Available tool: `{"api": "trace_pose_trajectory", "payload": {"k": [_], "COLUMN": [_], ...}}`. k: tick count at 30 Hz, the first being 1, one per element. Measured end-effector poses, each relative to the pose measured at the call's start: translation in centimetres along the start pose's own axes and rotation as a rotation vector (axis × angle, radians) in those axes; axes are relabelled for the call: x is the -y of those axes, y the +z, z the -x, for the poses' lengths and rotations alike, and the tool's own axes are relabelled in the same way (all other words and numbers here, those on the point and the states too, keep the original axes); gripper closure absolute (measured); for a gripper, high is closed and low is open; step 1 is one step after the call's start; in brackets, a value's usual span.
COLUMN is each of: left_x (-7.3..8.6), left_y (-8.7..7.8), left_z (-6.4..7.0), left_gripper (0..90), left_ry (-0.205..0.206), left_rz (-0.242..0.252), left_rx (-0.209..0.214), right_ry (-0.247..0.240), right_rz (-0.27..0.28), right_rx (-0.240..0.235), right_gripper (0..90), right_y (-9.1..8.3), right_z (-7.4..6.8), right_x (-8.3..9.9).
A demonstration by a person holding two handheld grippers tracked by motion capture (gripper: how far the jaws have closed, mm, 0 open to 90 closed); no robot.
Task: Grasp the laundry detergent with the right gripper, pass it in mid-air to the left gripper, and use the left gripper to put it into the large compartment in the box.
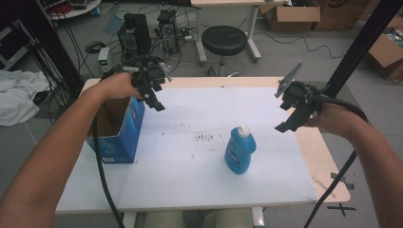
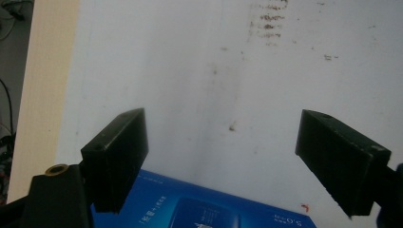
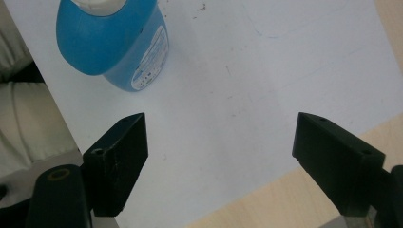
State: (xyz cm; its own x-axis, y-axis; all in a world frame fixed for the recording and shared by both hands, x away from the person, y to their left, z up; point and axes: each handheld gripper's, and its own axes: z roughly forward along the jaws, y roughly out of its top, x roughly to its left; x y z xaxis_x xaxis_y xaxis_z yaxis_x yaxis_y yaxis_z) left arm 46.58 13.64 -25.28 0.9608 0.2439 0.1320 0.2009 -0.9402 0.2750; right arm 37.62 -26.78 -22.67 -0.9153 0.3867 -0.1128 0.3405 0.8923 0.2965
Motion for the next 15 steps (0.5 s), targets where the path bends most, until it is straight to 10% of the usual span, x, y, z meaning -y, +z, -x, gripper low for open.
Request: {"api": "trace_pose_trajectory", "payload": {"k": [15], "left_x": [0.1], "left_y": [0.2], "left_z": [0.4], "left_gripper": [18.8], "left_ry": [0.004], "left_rz": [0.009], "left_rx": [0.0], "right_ry": [0.151], "right_rz": [0.155], "right_rx": [0.042], "right_gripper": [19.2], "right_y": [3.4], "right_z": [-0.9], "right_x": [3.1]}}
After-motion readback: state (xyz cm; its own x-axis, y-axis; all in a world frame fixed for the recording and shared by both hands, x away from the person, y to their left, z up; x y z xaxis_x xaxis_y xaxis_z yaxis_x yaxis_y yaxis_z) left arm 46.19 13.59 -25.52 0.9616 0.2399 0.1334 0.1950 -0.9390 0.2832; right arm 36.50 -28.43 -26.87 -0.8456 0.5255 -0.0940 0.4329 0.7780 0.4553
